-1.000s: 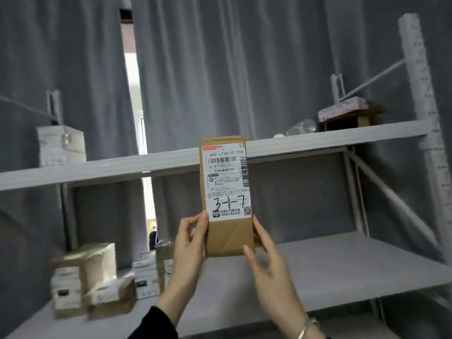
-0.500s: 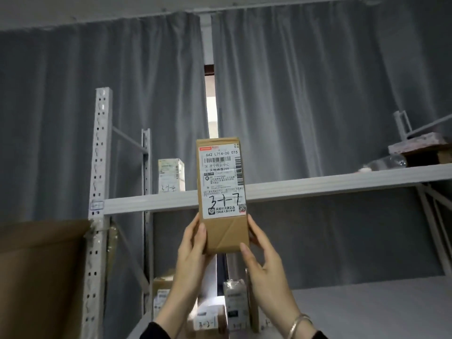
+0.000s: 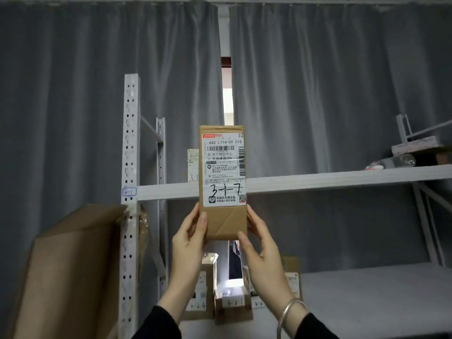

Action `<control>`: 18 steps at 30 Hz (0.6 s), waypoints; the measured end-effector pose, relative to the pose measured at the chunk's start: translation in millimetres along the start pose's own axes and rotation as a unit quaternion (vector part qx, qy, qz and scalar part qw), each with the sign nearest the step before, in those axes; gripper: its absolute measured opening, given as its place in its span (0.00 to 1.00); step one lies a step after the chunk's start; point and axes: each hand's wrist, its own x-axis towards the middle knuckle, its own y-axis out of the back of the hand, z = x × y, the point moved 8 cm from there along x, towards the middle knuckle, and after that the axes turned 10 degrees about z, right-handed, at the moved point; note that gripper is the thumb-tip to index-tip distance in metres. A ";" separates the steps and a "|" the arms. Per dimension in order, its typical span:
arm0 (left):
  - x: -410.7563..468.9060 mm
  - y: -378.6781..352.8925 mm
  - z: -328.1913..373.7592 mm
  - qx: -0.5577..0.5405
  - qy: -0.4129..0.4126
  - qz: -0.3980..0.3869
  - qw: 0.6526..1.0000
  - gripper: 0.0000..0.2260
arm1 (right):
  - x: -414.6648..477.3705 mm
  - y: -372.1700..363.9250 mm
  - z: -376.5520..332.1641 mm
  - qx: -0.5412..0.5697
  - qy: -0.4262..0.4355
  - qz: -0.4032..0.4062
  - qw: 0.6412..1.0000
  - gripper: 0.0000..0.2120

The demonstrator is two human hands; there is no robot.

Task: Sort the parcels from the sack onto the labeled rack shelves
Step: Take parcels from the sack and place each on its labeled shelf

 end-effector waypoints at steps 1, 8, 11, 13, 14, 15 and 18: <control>-9.7 9.8 -10.6 0.004 0.015 0.004 1.000 0.19 | -12.7 -1.2 10.0 -0.002 -0.015 -0.004 1.000 0.23; -101.9 81.5 -95.7 0.044 0.132 0.050 0.989 0.11 | -124.5 5.1 83.2 -0.006 -0.119 0.003 0.993 0.22; -136.8 98.2 -115.9 0.074 0.165 0.059 0.982 0.15 | -163.9 11.2 108.5 -0.021 -0.152 0.001 0.988 0.22; -154.7 104.5 -123.6 0.090 0.180 0.063 0.978 0.17 | -182.0 15.3 118.3 -0.024 -0.170 0.004 0.985 0.23; -160.8 106.0 -126.9 0.094 0.186 0.066 0.976 0.16 | -187.4 17.3 121.1 -0.023 -0.180 0.005 0.983 0.22; -164.9 106.6 -130.5 0.096 0.191 0.070 0.974 0.14 | -190.5 20.0 123.4 -0.024 -0.195 0.011 0.980 0.22; -158.1 97.3 -134.8 0.084 0.196 0.098 0.972 0.11 | -177.2 25.8 122.5 -0.028 -0.206 0.029 0.978 0.21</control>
